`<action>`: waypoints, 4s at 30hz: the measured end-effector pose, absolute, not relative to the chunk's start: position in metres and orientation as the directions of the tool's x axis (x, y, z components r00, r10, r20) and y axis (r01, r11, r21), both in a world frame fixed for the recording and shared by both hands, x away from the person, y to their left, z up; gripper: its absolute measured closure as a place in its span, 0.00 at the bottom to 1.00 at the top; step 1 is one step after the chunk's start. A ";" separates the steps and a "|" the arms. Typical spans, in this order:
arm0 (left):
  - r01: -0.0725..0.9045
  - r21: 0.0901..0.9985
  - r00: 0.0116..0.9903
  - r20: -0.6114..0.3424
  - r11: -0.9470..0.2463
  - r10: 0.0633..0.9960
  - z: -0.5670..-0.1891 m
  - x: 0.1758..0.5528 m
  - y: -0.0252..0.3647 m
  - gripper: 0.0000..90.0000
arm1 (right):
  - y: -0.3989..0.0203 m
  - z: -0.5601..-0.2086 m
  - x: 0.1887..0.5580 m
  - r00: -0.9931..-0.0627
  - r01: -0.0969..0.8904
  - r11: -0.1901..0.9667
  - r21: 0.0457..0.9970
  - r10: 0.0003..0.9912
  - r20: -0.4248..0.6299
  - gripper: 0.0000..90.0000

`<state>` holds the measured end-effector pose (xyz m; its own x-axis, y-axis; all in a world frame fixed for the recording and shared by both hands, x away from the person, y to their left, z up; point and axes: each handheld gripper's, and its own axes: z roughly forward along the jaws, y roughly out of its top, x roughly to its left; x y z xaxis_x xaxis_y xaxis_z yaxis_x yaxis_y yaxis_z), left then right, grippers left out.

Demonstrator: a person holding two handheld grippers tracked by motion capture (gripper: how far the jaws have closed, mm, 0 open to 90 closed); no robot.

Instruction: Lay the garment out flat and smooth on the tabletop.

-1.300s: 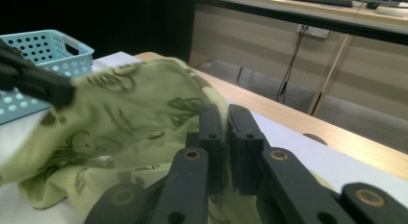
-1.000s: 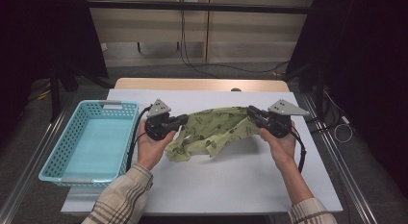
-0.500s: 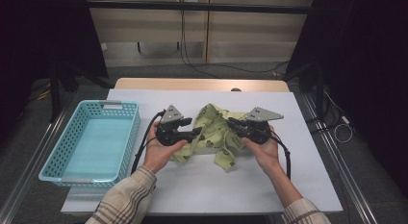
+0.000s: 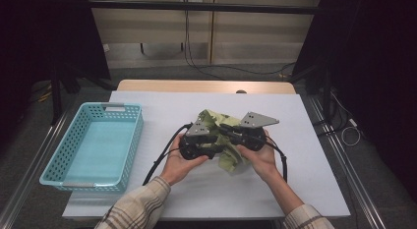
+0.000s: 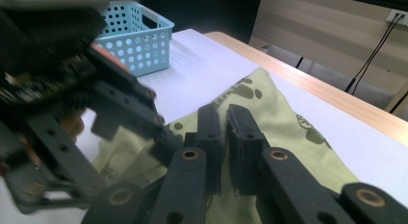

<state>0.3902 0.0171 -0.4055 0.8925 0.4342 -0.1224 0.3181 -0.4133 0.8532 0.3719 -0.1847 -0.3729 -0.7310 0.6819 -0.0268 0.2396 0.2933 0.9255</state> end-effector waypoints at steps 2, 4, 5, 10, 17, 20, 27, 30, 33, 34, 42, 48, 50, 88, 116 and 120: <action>0.324 0.853 0.895 -0.136 -0.408 0.425 -0.407 0.391 0.015 0.73 | -0.184 -0.373 0.371 -0.738 0.237 0.287 0.928 0.675 -0.020 0.94; 0.323 0.854 0.898 -0.142 -0.407 0.416 -0.406 0.392 0.016 0.83 | -0.183 -0.373 0.370 -0.742 0.235 0.287 0.928 0.670 -0.019 0.94; 0.326 0.858 0.896 -0.147 -0.396 0.419 -0.406 0.391 0.017 0.92 | -0.182 -0.373 0.370 -0.745 0.235 0.286 0.929 0.667 -0.017 0.94; 0.322 0.855 0.905 -0.152 -0.407 0.397 -0.404 0.393 0.024 0.99 | -0.183 -0.373 0.370 -0.749 0.236 0.277 0.931 0.662 -0.007 0.90; 0.351 0.876 0.859 -0.160 -0.331 0.486 -0.389 0.406 0.052 0.99 | -0.189 -0.372 0.371 -0.725 0.249 0.248 0.936 0.688 0.010 0.53; 0.385 0.878 0.821 -0.184 -0.286 0.541 -0.386 0.415 0.068 0.99 | -0.195 -0.370 0.371 -0.714 0.261 0.229 0.938 0.699 0.028 0.46; 0.450 0.857 0.734 -0.194 -0.252 0.651 -0.396 0.432 0.097 0.99 | -0.211 -0.375 0.372 -0.685 0.280 0.236 0.931 0.728 0.022 0.42; 0.470 0.836 0.714 -0.173 -0.282 0.678 -0.403 0.437 0.103 0.99 | -0.214 -0.382 0.370 -0.685 0.296 0.264 0.918 0.729 0.011 0.43; 0.500 0.815 0.687 -0.166 -0.294 0.707 -0.410 0.440 0.106 0.99 | -0.217 -0.389 0.366 -0.686 0.302 0.302 0.904 0.727 -0.014 0.46; 0.526 0.812 0.658 -0.203 -0.251 0.725 -0.413 0.440 0.104 0.99 | -0.219 -0.392 0.363 -0.687 0.303 0.317 0.899 0.726 -0.024 0.48; 0.600 0.744 0.621 -0.199 -0.296 0.759 -0.440 0.451 0.109 0.98 | -0.228 -0.427 0.358 -0.697 0.344 0.420 0.840 0.713 -0.071 0.60; 0.634 0.701 0.611 -0.197 -0.326 0.767 -0.455 0.456 0.107 0.98 | -0.220 -0.438 0.360 -0.698 0.343 0.477 0.809 0.706 -0.121 0.45; 0.633 0.702 0.613 -0.198 -0.325 0.765 -0.456 0.457 0.108 0.98 | -0.220 -0.440 0.363 -0.688 0.344 0.475 0.810 0.715 -0.128 0.42; 0.430 0.884 0.723 -0.213 -0.186 0.657 -0.376 0.431 0.113 0.98 | -0.263 -0.339 0.379 -0.527 0.124 0.154 0.980 0.847 -0.067 0.97; 0.416 0.886 0.695 -0.164 -0.206 0.700 -0.388 0.428 0.118 0.69 | -0.228 -0.378 0.385 -0.627 0.255 0.299 0.920 0.775 -0.078 0.97; 0.356 0.891 0.773 -0.111 -0.283 0.624 -0.388 0.414 0.100 0.76 | -0.215 -0.383 0.389 -0.643 0.261 0.312 0.913 0.762 -0.077 0.97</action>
